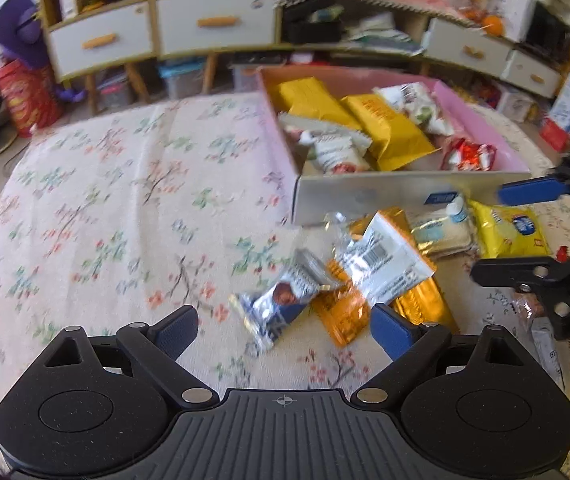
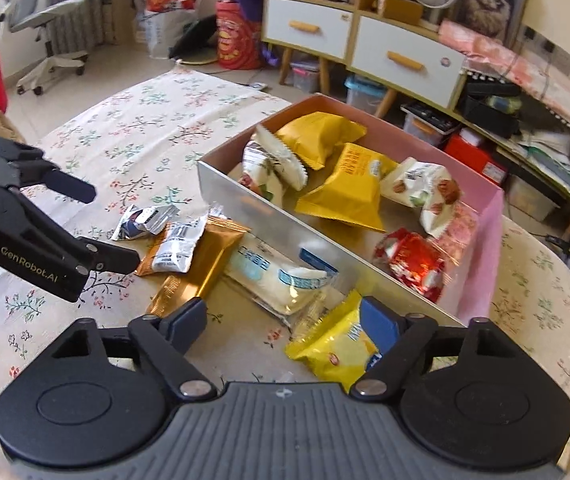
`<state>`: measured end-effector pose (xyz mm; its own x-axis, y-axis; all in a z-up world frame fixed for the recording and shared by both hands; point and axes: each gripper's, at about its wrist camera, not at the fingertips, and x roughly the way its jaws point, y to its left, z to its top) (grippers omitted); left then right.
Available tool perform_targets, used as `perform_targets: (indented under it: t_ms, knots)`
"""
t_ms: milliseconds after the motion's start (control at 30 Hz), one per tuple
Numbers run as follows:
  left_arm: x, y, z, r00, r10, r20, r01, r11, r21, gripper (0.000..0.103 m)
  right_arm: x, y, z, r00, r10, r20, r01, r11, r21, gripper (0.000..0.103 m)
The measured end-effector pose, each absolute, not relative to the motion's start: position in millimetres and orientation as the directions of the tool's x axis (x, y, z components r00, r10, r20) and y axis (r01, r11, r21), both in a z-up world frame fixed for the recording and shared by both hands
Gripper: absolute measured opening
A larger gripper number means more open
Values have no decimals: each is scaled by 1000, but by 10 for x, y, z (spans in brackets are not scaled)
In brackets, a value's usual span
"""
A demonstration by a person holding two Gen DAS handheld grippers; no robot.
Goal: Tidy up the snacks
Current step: 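Withdraw both open tools from the box toward the loose snacks, then grasp the silver foil packet with the left tool while the right tool grasps the white-blue bread bag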
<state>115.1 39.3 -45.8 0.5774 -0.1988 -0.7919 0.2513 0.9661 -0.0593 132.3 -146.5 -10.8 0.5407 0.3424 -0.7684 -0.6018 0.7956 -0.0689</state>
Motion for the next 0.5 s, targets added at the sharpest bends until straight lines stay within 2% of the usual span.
perform_targets:
  t_ms: [67, 100, 167, 233, 333, 500]
  knots:
    - [1174, 440, -463, 586, -240, -774, 276, 957, -88, 86, 1363, -1449, -119, 525, 380, -762, -629, 776, -47, 63]
    - [1186, 467, -469, 585, -258, -769, 275, 955, -111, 80, 1384, -1439, -127, 516, 391, -762, -637, 770, -37, 59]
    - [1208, 507, -489, 571, -295, -766, 280, 947, -156, 70, 1420, -1409, -148, 503, 406, -763, -654, 756, -30, 56]
    - [1220, 502, -509, 553, -321, -769, 302, 937, -174, 64, 1428, -1368, -172, 492, 418, -764, -676, 736, -32, 56]
    - [1234, 495, -540, 529, -351, -773, 320, 926, -202, 63, 1425, -1310, -207, 497, 407, -767, -699, 711, -76, 56]
    - [1260, 493, -536, 523, -342, -781, 321, 928, -191, 53, 1496, -1312, -222, 499, 397, -770, -696, 713, -83, 57]
